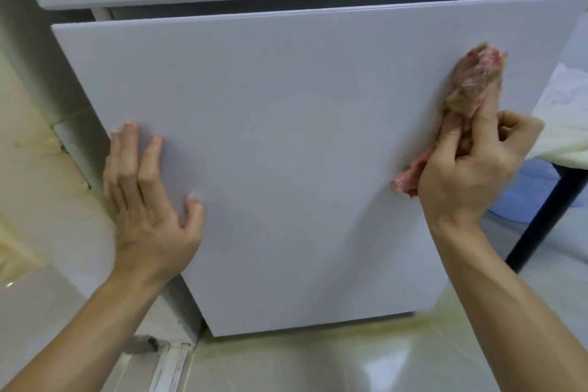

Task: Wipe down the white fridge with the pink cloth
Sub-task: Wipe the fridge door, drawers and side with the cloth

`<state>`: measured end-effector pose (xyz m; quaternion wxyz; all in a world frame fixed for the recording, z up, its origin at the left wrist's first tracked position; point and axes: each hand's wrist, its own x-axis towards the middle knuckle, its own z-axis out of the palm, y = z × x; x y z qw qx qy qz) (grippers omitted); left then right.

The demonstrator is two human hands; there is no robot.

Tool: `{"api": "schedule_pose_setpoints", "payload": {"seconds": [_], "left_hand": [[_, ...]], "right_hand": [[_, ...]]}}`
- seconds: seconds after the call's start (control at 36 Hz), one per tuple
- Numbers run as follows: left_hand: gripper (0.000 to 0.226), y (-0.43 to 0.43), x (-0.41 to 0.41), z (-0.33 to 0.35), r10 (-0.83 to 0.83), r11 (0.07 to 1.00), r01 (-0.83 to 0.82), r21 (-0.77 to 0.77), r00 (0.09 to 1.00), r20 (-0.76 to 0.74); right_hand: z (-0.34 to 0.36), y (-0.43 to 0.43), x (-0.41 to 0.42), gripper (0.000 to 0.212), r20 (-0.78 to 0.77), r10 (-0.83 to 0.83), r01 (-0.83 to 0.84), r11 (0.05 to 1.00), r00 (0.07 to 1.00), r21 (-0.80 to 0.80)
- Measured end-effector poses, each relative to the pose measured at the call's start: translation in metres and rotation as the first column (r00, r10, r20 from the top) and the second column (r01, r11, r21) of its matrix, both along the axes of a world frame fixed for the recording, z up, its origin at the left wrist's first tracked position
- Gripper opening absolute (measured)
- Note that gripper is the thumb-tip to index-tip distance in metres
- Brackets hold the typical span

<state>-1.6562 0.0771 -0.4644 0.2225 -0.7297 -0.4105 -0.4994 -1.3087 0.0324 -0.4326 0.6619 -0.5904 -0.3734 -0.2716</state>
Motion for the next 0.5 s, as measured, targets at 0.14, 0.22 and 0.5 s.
{"api": "schedule_pose_setpoints", "payload": {"seconds": [0.14,0.22,0.5], "left_hand": [[0.075,-0.001,-0.007,-0.008,0.019,1.0,-0.019,-0.018,1.0,-0.02],[0.075,-0.001,-0.011,-0.014,0.017,1.0,-0.018,-0.025,1.0,-0.018],[0.075,0.0,-0.031,-0.033,-0.002,0.999,0.003,-0.035,1.0,0.022]], "right_hand": [[-0.006,0.011,-0.053,0.045,0.027,0.011,-0.013,0.996,1.0,0.086],[-0.022,0.016,-0.098,0.052,0.151,0.11,-0.124,0.988,0.982,0.087],[-0.113,0.034,-0.247,0.044,0.549,0.448,-0.358,0.894,0.706,-0.27]]}}
